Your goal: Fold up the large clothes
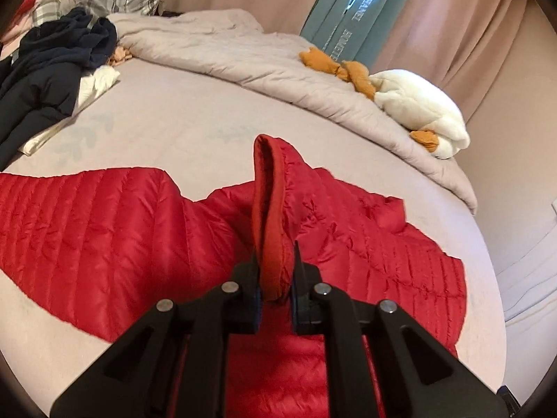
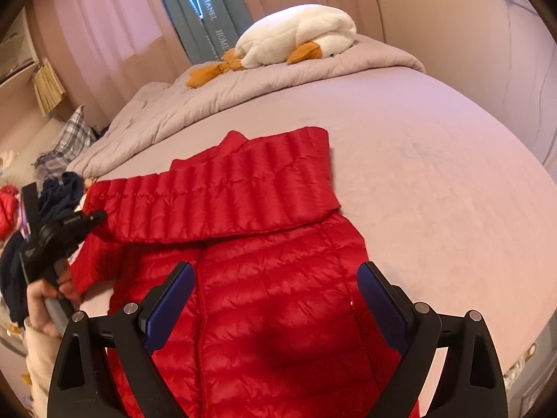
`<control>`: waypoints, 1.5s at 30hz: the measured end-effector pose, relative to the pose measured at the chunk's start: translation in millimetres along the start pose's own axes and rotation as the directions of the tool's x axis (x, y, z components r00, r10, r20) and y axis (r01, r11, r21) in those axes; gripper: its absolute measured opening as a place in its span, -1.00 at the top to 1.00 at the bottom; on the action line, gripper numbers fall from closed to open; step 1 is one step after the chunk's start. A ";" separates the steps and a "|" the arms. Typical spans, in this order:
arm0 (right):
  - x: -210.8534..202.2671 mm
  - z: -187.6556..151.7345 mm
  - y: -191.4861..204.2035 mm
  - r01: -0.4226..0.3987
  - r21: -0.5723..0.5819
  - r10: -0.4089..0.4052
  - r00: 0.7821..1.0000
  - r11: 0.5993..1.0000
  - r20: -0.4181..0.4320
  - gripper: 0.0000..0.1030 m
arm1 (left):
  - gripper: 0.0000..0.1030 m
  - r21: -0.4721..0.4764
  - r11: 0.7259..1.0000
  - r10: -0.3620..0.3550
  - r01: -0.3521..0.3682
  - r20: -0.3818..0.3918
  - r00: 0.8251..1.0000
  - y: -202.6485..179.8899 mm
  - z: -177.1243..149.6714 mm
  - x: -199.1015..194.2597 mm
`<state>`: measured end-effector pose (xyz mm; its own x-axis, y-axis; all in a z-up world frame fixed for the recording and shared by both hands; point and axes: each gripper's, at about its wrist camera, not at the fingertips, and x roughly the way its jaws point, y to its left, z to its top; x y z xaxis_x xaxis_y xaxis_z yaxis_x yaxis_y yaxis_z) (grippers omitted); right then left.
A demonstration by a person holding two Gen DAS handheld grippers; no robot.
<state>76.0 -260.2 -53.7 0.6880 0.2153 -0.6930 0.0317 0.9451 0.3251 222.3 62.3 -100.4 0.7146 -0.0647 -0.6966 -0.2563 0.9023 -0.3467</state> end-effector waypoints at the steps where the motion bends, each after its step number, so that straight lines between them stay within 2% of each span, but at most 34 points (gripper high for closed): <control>1: 0.0 -0.3 0.0 0.003 0.000 -0.003 1.000 1.000 0.001 -0.82 | 0.79 -0.005 1.000 0.003 -0.003 -0.010 1.000 2.9 -0.2 5.0; 10: 5.1 -0.3 -1.7 0.019 0.000 -0.019 1.000 1.000 -0.008 -0.82 | 0.79 0.008 0.996 0.085 -0.085 -0.114 0.990 18.0 -17.4 46.7; 16: 6.8 -1.0 -2.0 0.019 -0.001 -0.019 1.000 1.000 -0.013 -0.82 | 0.76 0.005 0.994 0.107 -0.107 -0.140 0.984 24.9 -23.1 56.3; 21: 7.3 -1.3 -2.3 0.018 -0.002 -0.018 1.000 1.000 -0.015 -0.82 | 0.63 0.013 0.992 0.124 -0.123 -0.152 0.981 24.6 -24.4 57.3; 26: 2.9 -2.1 3.5 0.016 -0.020 -0.016 1.000 1.000 -0.007 -0.82 | 0.18 0.016 0.994 0.107 -0.105 -0.153 0.982 23.6 -24.3 37.6; 27: 1.4 -1.9 5.0 0.016 -0.025 -0.016 1.000 1.000 -0.004 -0.82 | 0.12 0.024 0.994 0.110 -0.107 -0.143 0.984 22.6 -23.5 28.4; 30: -3.6 -1.6 11.8 0.012 -0.033 -0.012 1.000 0.999 0.010 -0.82 | -0.24 0.030 0.993 0.116 -0.113 -0.105 0.988 20.1 -20.1 3.8; 32: -8.3 -0.9 16.3 0.002 -0.040 -0.001 1.000 0.999 0.020 -0.82 | -0.48 0.017 0.994 0.111 -0.110 -0.069 0.991 21.4 -16.1 -17.5; 34: -12.9 -0.2 22.4 -0.005 -0.053 0.007 1.000 0.999 0.031 -0.82 | -0.64 -0.005 0.996 0.092 -0.092 -0.025 0.995 22.7 -12.5 -44.2; 38: -22.1 2.2 36.6 -0.026 -0.087 0.031 0.998 0.996 0.051 -0.82 | -0.72 -0.003 1.000 0.028 -0.028 0.013 1.000 16.9 -15.6 -84.4; 41: -29.1 4.1 47.9 -0.046 -0.109 0.054 0.996 0.993 0.067 -0.82 | -0.96 -0.002 1.000 0.026 -0.026 0.041 0.999 13.1 -19.3 -110.6; 45: -39.3 6.2 64.4 -0.065 -0.155 0.080 0.993 0.986 0.093 -0.82 | -0.99 -0.015 1.000 0.001 0.000 0.102 0.995 12.1 -25.6 -148.9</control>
<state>55.5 -209.3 -1.5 0.7525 0.2664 -0.6024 -0.1260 0.9559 0.2653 96.1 72.0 -17.0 0.7769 -0.0196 -0.6293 -0.2656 0.8960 -0.3559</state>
